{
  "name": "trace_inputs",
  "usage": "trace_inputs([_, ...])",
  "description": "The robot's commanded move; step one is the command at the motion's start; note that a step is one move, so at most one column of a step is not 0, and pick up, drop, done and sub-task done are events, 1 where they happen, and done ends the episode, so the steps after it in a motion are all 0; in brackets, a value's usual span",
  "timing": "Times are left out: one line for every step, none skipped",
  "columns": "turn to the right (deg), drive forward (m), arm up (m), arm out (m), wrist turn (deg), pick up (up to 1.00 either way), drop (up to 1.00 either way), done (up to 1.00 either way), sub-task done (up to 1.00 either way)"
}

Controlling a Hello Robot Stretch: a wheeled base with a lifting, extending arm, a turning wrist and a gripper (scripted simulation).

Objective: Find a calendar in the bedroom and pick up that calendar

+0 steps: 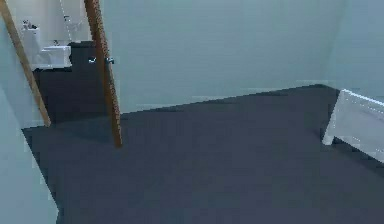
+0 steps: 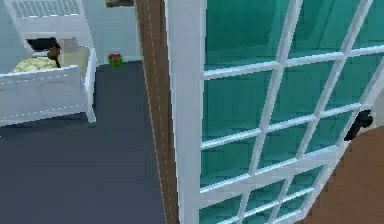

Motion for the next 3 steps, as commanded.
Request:
trace_inputs([-30.0,0.0,0.0,0.0,0.0,0.0,0.0,0.0,0.0])
trace_inputs([0.0,1.0,0.0,0.0,0.0,0.0,0.0,0.0,0.0])
trace_inputs([0.0,0.7,0.0,0.0,0.0,0.0,0.0,0.0,0.0])
